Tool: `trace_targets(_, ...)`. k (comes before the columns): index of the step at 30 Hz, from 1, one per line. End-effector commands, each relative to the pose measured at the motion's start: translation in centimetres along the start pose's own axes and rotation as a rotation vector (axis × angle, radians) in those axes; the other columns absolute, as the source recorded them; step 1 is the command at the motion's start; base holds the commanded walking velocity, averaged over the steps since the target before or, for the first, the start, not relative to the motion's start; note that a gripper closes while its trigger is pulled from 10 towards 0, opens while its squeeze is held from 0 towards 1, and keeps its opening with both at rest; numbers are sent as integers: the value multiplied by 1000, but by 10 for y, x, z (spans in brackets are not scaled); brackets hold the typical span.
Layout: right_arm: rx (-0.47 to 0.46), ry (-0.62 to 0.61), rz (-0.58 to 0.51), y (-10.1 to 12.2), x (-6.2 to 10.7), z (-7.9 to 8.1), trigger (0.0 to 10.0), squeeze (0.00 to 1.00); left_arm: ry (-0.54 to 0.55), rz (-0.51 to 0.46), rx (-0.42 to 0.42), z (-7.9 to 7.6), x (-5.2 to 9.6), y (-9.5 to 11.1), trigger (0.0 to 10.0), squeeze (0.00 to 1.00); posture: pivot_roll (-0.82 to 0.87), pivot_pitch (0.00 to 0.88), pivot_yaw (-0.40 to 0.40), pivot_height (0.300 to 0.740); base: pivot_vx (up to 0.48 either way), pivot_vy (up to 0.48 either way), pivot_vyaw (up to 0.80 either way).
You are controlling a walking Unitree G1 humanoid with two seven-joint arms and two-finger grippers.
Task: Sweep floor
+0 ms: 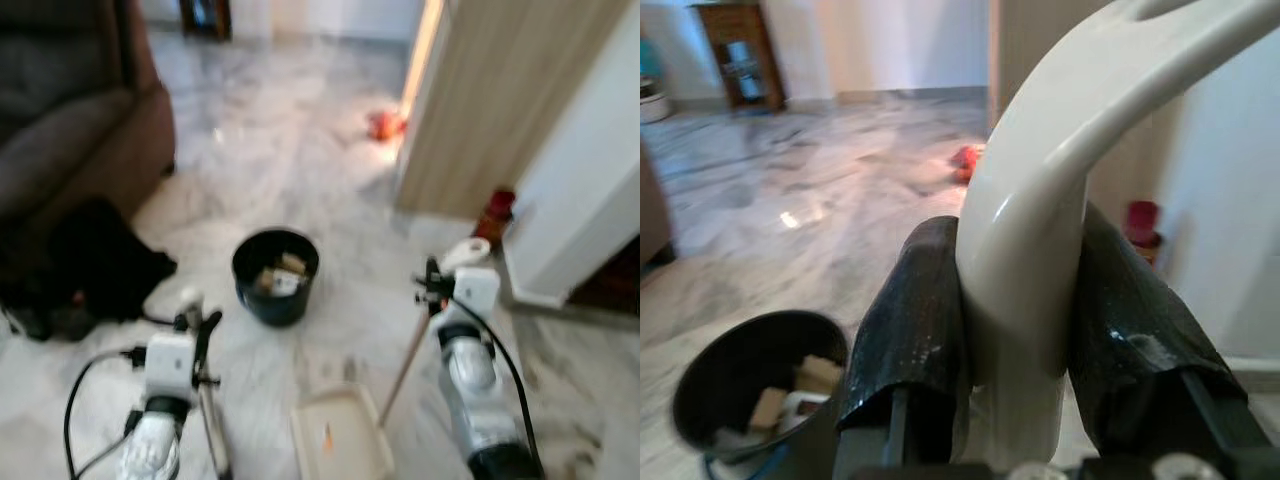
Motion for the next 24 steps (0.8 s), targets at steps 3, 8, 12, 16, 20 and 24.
trace_targets(3, 1, -12, -27, 5, -3, -4, 10000, 0, -5, -23, 0, -4, -6, 4, 10000, 0, 117, 99, -54, 740, 0, 0, -800)
trace_targets(8, 2, -9, -27, 7, -6, -3, 10000, 0, 1, -34, 2, -3, -9, 6, 10000, 0, 121, 85, -57, 740, 0, 0, -800)
trace_targets(12, 3, -8, -28, 7, -7, -3, 10000, 0, -2, -39, -3, -3, -11, 6, 10000, 0, 122, 70, -59, 740, 0, 0, -800)
trace_targets(16, 6, -7, -27, 7, -8, -3, 10000, 0, 0, -38, -10, -3, -12, 6, 10000, 0, 123, 65, -60, 740, 0, 0, -800)
trace_targets(20, 7, -10, -25, 6, -8, -4, 10000, 0, 2, -22, -29, -3, -14, 4, 10000, 0, 124, 55, -61, 740, 0, 0, -800)
trace_targets(24, 7, -11, -25, 6, -8, -4, 10000, 0, 2, -19, -34, -3, -15, 3, 10000, 0, 122, 50, -62, 740, 0, 0, -800)
Point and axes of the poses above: a point about 5 cm out from each wrist's last joint towards the gripper, its own x axis pointing back from the gripper into the wrist, its own y axis along the axis of the wrist's last joint, z = x × y, the point moved 1 cm from there along -x, pointing out of the wrist towards the gripper, and after that the axes turned 7 degrees about x, right-handed, at the moved point
